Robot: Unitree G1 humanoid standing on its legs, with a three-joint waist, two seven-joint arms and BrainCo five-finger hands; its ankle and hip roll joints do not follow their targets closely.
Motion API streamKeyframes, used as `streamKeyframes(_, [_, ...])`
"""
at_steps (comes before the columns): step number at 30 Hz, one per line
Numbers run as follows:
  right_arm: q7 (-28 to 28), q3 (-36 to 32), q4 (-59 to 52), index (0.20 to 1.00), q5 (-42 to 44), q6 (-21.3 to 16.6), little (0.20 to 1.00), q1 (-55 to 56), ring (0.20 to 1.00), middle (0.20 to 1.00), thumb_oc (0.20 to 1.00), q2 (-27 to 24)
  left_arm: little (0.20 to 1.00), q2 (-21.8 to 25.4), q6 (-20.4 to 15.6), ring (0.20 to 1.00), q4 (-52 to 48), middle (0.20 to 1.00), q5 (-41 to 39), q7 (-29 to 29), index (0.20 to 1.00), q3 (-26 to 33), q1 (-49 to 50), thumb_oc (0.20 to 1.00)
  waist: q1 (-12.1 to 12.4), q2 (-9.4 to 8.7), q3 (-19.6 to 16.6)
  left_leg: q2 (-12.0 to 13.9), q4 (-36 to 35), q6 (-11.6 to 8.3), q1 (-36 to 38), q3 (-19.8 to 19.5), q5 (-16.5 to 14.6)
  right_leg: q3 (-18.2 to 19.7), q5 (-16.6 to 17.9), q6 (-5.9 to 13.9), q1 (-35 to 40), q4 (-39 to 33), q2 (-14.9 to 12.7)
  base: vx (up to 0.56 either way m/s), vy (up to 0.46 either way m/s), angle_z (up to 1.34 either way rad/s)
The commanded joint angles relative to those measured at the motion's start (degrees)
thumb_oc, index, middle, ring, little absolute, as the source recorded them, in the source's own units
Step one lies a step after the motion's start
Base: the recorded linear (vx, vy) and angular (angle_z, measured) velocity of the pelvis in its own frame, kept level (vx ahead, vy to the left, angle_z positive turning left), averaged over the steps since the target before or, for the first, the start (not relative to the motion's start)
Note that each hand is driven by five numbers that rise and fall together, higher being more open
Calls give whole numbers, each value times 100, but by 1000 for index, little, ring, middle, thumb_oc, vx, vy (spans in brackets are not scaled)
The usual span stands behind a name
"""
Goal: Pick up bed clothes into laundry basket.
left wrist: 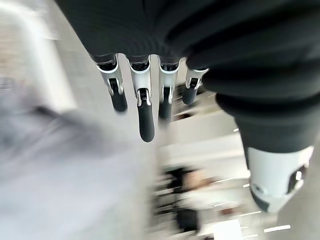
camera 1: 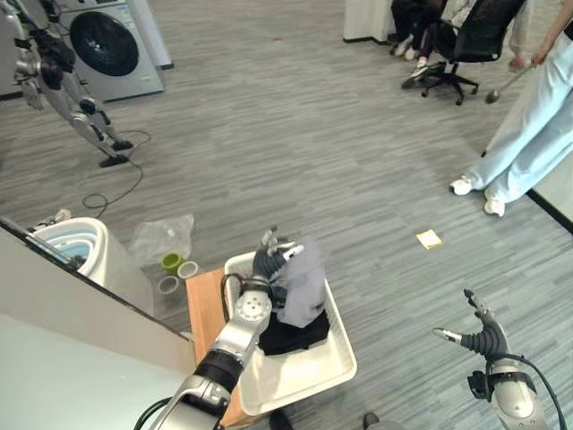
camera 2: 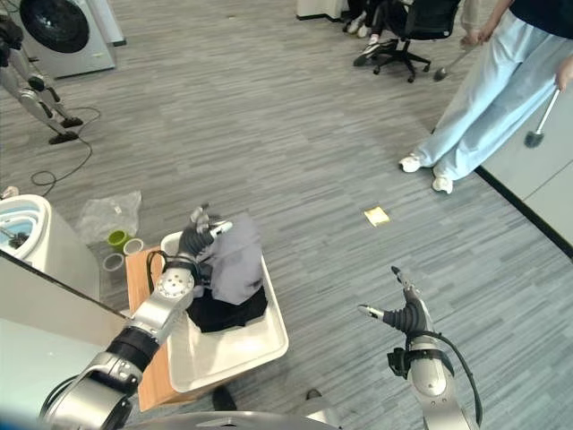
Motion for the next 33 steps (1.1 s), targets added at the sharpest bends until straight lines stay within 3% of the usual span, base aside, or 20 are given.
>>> streamKeyframes(1, [-57,-283,-87,1000,111,-429,1000,-526,1000,1000,1000,97,1000,193,-333,1000,441,1000,-25,64,1000,371,-293,1000,289,174,2,504,102,-503,897,-80,-662,-141,801,327,-645,71,-194,-42,-56,23])
streamKeyframes(5, [23,-162,-76,1000,96,-545,1000,-744,1000,1000,1000,86,1000,272,-500,1000,-411,1000,-177,-332,1000,491,515,1000,591,148,40,542,102,-528,824,-251,-577,-265,718,274,-566,71,-137,-39,-62,23])
streamKeyframes(13, [249,159,-48,1000,111,-596,1000,-1049,1000,1000,1000,-53,1000,329,-577,1000,-572,1000,-842,-949,1000,460,1355,1000,933,248,132,631,102,-576,824,-397,-462,-399,566,181,-454,71,-33,-27,-76,20])
streamKeyframes(21, [399,351,-8,1000,413,-730,1000,-998,1000,1000,1000,51,1000,316,-613,1000,-717,1000,-1104,-1188,1000,522,1786,1000,1078,389,228,728,102,-619,811,-463,-335,-470,439,111,-401,71,87,-34,-65,7])
streamKeyframes(22, [511,262,560,1000,1458,-518,1000,-1302,1000,1000,1000,295,1000,135,-402,1000,-150,1000,-513,-584,1000,850,1473,1000,1530,278,761,88,1483,-381,183,-1315,-1046,-227,-143,-257,-335,610,46,-80,-20,1])
streamKeyframes(24, [486,177,546,1000,1389,-498,1000,-1204,1000,1000,1000,356,1000,125,-335,1000,-60,1000,-441,-585,1000,835,1516,1000,1437,318,598,-2,778,-333,371,-1478,-925,-138,-80,-244,-479,554,211,-205,-42,-1])
streamKeyframes(27, [458,168,598,1000,1392,-503,1000,-1229,1000,1000,1000,341,1000,172,-340,1000,25,1000,-420,-547,1000,765,1385,1000,1378,287,549,-92,604,-310,367,-1622,-807,-119,2,-261,-478,366,306,-160,-50,19])
streamKeyframes(29, [419,186,671,1000,1285,-532,1000,-1273,1000,1000,1000,358,1000,180,-331,1000,-38,1000,-333,-634,1000,734,1427,1000,1362,333,411,-43,212,-295,542,-1600,-641,-127,50,-252,-431,254,382,-240,-55,23])
streamKeyframes(33, [395,233,651,1000,1263,-514,1000,-1325,1000,1000,1000,369,1000,183,-315,1000,-62,1000,-391,-634,1000,704,1418,1000,1367,340,347,-7,102,-304,594,-1618,-537,-95,120,-267,-410,165,426,-131,-26,8])
